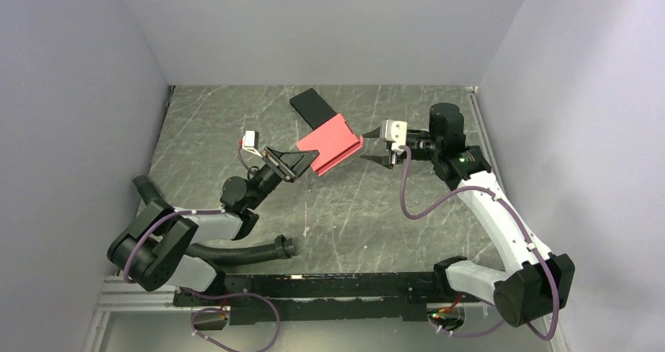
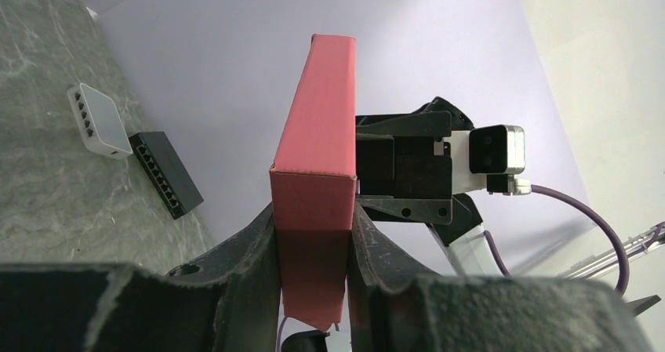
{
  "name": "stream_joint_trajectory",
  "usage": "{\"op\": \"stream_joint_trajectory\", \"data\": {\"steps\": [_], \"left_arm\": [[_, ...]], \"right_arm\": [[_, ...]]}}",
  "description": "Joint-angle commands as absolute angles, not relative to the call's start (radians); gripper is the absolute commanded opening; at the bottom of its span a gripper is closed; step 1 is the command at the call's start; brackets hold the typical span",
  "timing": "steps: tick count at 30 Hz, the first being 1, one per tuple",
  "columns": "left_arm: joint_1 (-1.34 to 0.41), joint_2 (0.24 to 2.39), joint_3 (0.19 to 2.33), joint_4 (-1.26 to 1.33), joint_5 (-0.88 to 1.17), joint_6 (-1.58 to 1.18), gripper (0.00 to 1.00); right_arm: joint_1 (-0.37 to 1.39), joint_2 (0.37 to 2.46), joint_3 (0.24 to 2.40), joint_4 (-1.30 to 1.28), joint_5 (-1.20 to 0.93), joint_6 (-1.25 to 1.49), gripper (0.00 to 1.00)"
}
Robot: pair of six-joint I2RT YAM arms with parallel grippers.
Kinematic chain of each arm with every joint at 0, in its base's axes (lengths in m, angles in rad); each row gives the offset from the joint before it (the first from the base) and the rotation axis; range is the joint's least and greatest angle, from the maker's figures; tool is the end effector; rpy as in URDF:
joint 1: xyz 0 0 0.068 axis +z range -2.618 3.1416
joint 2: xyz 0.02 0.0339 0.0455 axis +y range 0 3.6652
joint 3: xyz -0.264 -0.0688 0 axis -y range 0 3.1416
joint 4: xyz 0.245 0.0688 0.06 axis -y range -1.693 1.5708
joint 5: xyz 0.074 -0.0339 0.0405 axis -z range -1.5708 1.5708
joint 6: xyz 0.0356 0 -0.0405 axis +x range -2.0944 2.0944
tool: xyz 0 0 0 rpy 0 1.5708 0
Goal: Fold the paper box
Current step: Close the paper box.
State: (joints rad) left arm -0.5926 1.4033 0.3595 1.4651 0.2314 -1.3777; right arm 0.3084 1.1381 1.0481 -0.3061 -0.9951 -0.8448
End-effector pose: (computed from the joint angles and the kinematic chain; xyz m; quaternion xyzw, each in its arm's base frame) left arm 0.2030 -0.1465 0.2367 -0.1170 0.5360 -0.7295 0.4085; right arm 0.2242 0.1028 0.3549 -0.6205 0.4690 0.2540 0.5748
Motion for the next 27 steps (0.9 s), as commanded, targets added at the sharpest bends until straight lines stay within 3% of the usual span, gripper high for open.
{"op": "stream_joint_trajectory", "data": {"steps": [1,22,27], "left_arm": [[-0.599,1.402,0.370,1.553,0.229,-1.394,0.05],[-0.600,1.398,0.368,1.552,0.223,-1.393,0.05],[-0.600,1.381,0.354,1.552,0.210,-1.390,0.05]], "right_arm": [[0.317,1.139,1.088,-0.299,-0.995,-0.876,0.54],[0.321,1.151,1.098,-0.277,-0.980,-0.846,0.49],[0.317,1.147,1.074,-0.189,-0.935,-0.711,0.54]]}}
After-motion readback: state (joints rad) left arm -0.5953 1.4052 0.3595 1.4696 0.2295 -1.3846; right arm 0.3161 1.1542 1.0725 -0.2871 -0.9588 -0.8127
